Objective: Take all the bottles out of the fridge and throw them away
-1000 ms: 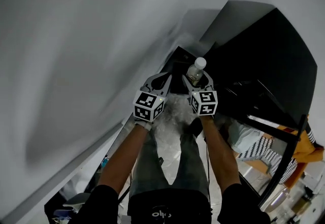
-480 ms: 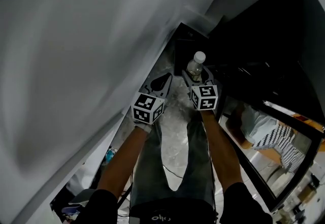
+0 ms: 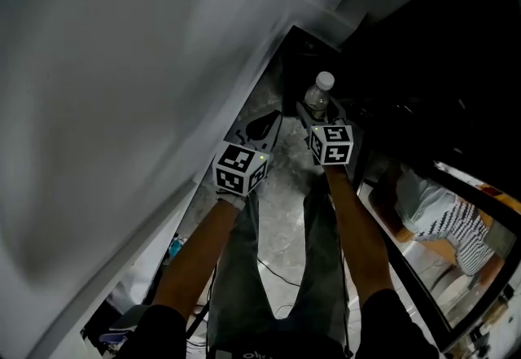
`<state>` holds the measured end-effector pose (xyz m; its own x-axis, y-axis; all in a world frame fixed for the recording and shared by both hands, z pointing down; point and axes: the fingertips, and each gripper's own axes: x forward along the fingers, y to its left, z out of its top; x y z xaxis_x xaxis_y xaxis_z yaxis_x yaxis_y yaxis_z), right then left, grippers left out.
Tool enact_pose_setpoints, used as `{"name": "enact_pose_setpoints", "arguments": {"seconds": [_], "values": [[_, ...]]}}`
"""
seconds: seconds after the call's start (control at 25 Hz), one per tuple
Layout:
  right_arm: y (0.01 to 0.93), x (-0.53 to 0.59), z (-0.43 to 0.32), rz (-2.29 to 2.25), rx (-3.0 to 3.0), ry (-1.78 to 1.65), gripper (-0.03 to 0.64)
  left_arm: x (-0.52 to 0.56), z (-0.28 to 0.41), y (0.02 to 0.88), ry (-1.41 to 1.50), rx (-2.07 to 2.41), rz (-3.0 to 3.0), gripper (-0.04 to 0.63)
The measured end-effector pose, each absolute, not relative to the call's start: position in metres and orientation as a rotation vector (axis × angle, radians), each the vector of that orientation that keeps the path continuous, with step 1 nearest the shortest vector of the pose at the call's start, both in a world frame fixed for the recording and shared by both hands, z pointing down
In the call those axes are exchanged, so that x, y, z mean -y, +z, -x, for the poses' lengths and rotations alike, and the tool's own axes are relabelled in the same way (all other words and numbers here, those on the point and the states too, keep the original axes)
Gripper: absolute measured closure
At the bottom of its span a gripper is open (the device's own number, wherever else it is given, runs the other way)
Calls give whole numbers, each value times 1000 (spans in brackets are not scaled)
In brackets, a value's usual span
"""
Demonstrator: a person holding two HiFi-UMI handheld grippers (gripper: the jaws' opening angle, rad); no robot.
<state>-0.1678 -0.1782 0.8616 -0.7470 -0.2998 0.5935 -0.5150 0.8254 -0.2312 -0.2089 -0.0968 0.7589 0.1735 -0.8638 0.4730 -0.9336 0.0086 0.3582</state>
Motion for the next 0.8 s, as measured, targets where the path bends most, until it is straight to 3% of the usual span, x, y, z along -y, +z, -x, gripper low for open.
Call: {"name": "enact_pose_setpoints", "arguments": {"seconds": [0.8], "values": [[1030,195,181,-603,2398,531,295,111,228,886,184,1707,-1912,592]]}}
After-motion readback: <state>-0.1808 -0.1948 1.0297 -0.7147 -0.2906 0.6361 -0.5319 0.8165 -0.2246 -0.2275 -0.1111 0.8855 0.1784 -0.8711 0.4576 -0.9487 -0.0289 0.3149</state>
